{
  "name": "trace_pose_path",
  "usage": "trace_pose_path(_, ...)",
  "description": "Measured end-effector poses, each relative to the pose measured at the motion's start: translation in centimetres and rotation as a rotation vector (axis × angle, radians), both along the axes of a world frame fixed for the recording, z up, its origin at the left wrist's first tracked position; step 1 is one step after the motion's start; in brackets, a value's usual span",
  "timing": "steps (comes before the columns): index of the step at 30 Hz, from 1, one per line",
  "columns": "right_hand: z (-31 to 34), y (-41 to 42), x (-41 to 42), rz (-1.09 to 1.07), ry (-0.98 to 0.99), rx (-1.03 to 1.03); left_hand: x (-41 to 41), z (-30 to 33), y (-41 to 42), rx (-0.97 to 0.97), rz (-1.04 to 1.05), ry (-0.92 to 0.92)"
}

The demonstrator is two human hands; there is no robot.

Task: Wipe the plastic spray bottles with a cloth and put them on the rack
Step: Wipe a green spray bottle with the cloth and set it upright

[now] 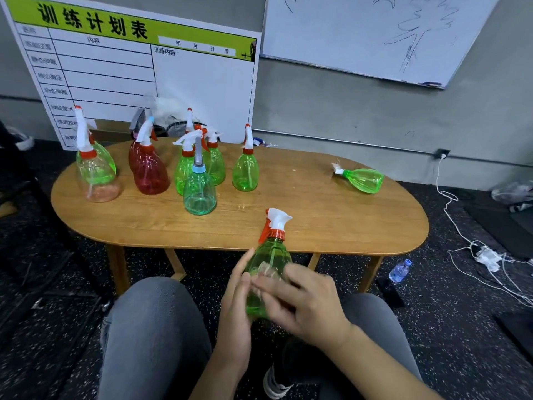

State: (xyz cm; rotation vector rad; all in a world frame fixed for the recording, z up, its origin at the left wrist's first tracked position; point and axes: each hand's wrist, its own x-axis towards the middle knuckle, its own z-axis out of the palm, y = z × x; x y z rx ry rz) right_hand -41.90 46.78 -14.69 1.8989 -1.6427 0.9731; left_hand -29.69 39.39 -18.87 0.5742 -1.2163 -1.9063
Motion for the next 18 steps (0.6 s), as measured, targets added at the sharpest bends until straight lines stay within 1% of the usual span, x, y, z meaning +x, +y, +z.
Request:
trace_pose_path(3, 1.1, -2.0, -1.6, -0.145, -0.274, 0.012, -0.2, -0.2, 0.0, -0.021, -0.004, -0.019)
trace_pose_path(5, 1.2, -2.9, -2.4, -0.177, -0.442, 0.033, -0.2, -0.3, 0.0, -0.001, -0.007, -0.02)
trace_pose_path(7, 0.9, -3.0, -2.1, -0.141, -0.532, 0.031, -0.2, -0.5, -0.1, 0.014, -0.01, -0.014)
trace_pose_path(8, 0.7, -2.7, -1.6, -0.133, -0.536, 0.021, -0.2, -0.5, -0.1, 0.017, -0.01, -0.011)
trace_pose_path(10, 0.4, -1.8, -0.7, -0.123, -0.492, 0.003, -0.2, -0.3, -0.1, 0.03, -0.003, -0.005)
trace_pose_path(11, 0.3, -1.3, -0.3, -0.112, -0.44, -0.003, -0.1, -0.2, -0.1, 0.037, -0.004, 0.006)
trace_pose_path(13, -0.4, -0.1, 0.7, -0.05, -0.295, 0.001, 0.0, 0.0, -0.1, 0.058, 0.002, 0.039)
trace_pose_path(16, -2.1, 1.6, 1.7, 0.078, -0.015, 0.057, 0.3, 0.4, 0.2, 0.093, -0.007, 0.091)
trace_pose_path(18, -2.8, 2.2, 1.7, 0.095, 0.078, 0.052, 0.4, 0.8, 0.3, 0.086, -0.011, 0.095)
